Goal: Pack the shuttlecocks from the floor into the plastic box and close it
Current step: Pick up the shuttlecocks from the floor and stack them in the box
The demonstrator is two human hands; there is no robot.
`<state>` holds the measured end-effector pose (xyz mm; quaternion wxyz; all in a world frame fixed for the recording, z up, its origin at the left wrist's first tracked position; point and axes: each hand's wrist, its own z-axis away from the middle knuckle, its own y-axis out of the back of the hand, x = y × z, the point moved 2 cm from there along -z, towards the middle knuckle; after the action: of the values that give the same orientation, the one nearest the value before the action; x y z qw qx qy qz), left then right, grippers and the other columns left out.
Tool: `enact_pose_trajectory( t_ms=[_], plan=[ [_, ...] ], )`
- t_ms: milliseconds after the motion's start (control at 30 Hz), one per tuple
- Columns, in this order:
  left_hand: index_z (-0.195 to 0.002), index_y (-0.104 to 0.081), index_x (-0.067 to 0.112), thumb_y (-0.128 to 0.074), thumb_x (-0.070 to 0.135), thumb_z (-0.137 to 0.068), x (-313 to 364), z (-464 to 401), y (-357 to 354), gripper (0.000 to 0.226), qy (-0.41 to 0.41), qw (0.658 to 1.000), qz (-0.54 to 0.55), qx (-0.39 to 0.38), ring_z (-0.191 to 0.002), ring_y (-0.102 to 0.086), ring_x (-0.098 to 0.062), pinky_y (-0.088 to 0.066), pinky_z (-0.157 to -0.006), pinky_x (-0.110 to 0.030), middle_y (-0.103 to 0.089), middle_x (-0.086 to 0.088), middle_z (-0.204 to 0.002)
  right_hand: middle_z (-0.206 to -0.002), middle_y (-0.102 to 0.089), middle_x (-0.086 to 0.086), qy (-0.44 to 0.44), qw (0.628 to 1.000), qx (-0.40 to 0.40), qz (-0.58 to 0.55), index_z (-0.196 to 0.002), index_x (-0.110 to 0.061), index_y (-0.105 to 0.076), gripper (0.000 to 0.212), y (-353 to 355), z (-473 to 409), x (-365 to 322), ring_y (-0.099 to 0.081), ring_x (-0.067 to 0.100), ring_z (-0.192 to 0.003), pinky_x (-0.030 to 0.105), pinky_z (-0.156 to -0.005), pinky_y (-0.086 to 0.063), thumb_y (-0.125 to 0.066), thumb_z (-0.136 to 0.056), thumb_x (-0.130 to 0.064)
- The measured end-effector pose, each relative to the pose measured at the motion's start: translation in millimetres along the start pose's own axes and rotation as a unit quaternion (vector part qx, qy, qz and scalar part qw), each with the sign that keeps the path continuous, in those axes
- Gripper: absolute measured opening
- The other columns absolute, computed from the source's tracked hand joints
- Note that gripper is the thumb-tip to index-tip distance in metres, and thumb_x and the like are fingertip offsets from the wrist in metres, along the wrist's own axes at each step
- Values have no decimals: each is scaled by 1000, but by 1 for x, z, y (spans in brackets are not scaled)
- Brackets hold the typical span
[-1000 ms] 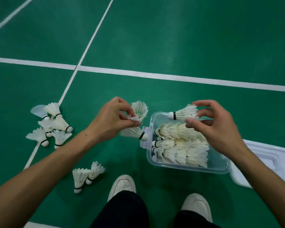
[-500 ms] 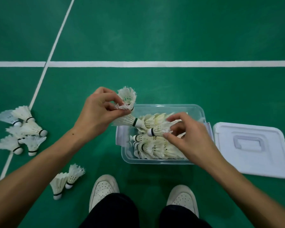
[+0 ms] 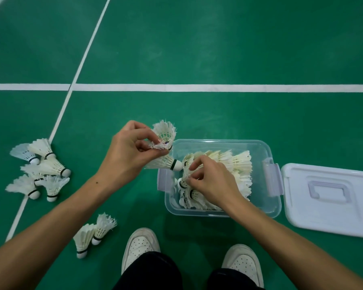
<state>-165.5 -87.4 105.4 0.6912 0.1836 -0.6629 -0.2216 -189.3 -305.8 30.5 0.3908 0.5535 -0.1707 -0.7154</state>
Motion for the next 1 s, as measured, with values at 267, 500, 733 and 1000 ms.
enact_pose_trajectory(
  t_ms=[267,500,733,1000],
  plan=[
    [-85,-77,21,-92,21,-74,-4,6,2,19,-20,997,-52,-51,-60,-54,-3,-48,-62,-13,-59,5,-102,-90,-74,-15,-18,996,-17,-88,-109,-31,-61,34,4,1,9,-71,2,-85,41,-82,-63,-85,-86,-35],
    [-82,-73,34,-91,27,-78,4,-1,-5,20,-72,982,-123,-127,-73,-65,-3,-48,-67,-13,-60,13,-106,-99,-78,-11,0,979,28,-200,-111,-30,-67,37,41,20,13,-73,4,-90,31,-84,-63,-90,-82,-28],
    [-91,-78,24,-90,26,-81,27,-19,-30,16,-144,954,-179,-191,-71,-64,-1,-47,-67,-17,-64,12,-103,-117,-74,-19,119,966,91,-210,-117,-33,-66,46,73,30,-10,-70,7,-112,26,-82,-60,-90,-82,-17],
    [-93,-77,29,-89,26,-83,38,-27,-44,15,-149,948,-171,-223,-76,-65,0,-44,-67,-11,-64,13,-107,-104,-77,-16,137,973,111,-146,-120,-21,-69,43,62,24,7,-73,-1,-102,24,-85,-62,-90,-83,-17]
  ],
)
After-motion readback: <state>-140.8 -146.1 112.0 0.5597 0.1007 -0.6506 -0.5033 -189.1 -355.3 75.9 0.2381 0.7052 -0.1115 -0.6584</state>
